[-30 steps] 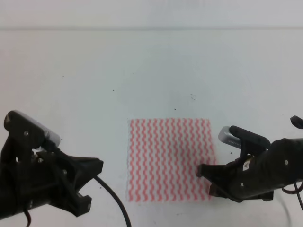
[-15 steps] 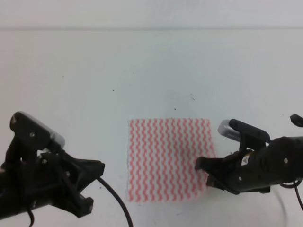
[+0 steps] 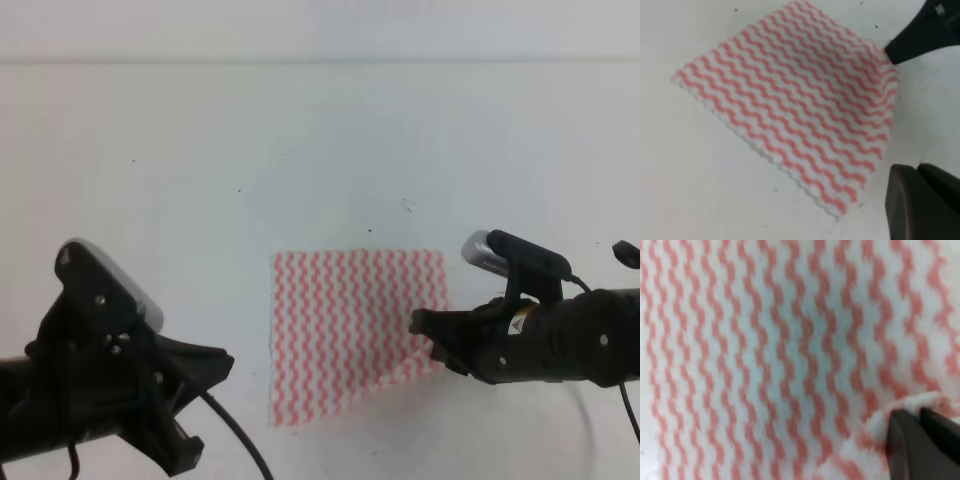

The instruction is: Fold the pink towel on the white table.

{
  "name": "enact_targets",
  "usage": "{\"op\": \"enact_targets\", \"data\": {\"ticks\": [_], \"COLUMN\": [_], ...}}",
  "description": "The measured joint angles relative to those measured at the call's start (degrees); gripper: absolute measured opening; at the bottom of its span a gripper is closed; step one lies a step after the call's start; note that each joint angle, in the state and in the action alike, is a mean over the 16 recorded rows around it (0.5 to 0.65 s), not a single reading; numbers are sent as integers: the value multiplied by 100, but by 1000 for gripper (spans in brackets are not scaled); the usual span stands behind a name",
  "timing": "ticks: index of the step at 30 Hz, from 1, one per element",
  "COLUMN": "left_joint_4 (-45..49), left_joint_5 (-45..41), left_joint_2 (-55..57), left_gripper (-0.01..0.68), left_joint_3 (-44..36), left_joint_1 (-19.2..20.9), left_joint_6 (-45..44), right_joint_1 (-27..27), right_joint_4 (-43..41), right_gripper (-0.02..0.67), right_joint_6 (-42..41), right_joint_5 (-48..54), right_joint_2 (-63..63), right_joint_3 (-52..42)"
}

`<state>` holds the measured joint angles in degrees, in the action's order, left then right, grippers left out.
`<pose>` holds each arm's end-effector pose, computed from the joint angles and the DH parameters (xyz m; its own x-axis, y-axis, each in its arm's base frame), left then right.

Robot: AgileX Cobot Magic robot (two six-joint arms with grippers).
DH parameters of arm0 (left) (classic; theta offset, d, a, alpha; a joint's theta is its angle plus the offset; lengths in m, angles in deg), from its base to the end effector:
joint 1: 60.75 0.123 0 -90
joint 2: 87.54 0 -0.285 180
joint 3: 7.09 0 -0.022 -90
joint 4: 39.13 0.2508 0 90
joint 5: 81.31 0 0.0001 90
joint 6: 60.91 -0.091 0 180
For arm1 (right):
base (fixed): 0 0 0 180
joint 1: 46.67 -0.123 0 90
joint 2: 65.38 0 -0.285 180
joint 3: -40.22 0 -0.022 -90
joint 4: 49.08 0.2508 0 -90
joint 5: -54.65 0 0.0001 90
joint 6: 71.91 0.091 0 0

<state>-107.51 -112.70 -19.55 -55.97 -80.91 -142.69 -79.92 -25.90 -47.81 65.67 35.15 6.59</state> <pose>0.1615 -0.1063 0.2428 -0.3852 0.4090 -0.8272 0.7962 0.6005 -0.0739 0.2473 0.1704 0.1705 -0.8901 0.2870 -0.3540 0.0972 0.8785 0.4677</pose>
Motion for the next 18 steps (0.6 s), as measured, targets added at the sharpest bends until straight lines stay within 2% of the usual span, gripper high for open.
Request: {"op": "enact_targets", "data": {"ticks": [9,18], "left_joint_4": [-380,-680], "left_joint_5": [-187,-306], "left_joint_2": [230,494], "left_gripper": [-5,9], "left_joint_3": [-1,7], "left_joint_1": [-1,-1], "left_joint_6": [-1247,-2059], "right_joint_1": [0,0], "right_joint_4": [-135,-323], "right_gripper": [-16,-17], "right_joint_6": [-29,-33], "right_joint_5": [-335,-425], "right_joint_2": [12,147], "right_joint_3": [50,250]}}
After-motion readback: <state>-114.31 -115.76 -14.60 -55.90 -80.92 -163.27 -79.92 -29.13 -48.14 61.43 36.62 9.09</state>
